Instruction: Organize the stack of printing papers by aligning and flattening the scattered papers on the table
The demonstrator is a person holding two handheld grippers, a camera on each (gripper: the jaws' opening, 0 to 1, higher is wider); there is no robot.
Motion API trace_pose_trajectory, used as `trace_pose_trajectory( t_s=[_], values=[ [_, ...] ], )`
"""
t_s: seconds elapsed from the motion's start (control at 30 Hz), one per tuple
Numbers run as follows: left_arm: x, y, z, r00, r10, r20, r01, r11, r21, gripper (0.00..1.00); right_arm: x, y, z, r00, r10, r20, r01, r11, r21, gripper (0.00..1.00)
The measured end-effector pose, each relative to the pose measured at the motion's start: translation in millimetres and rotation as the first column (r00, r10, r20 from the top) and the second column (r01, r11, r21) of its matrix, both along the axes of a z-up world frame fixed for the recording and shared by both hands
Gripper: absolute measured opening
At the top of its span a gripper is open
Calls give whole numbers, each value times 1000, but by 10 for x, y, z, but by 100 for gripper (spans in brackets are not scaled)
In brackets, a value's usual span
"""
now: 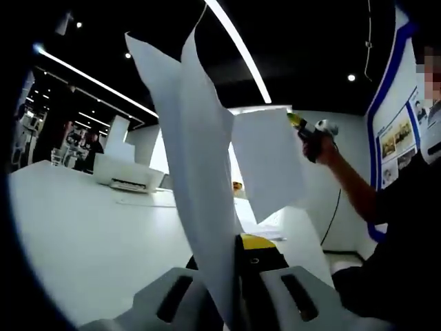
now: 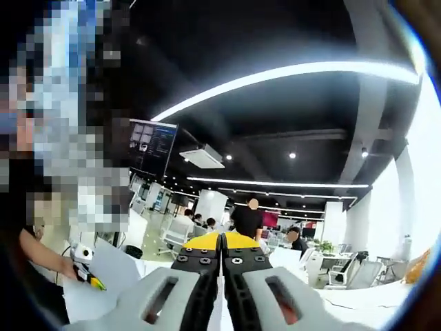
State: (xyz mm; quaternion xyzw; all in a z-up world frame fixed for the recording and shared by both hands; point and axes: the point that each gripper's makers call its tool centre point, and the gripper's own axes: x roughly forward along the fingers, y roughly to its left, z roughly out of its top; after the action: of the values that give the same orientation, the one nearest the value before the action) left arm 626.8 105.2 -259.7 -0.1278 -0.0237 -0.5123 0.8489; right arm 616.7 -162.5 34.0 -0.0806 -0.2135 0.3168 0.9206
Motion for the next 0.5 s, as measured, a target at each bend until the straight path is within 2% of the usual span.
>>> trace_pose_trajectory(
  t_s=[0.33,0.5],
  values=[
    [14,7,9,1000,2,0,-2,1000,-7,6,-401,270,251,995,68,79,-66,997,-32,0],
    [16,10,8,1000,1,1,-1,1000,-8,6,-530,376,332,990,106,98,-103,994,-34,0]
  ],
)
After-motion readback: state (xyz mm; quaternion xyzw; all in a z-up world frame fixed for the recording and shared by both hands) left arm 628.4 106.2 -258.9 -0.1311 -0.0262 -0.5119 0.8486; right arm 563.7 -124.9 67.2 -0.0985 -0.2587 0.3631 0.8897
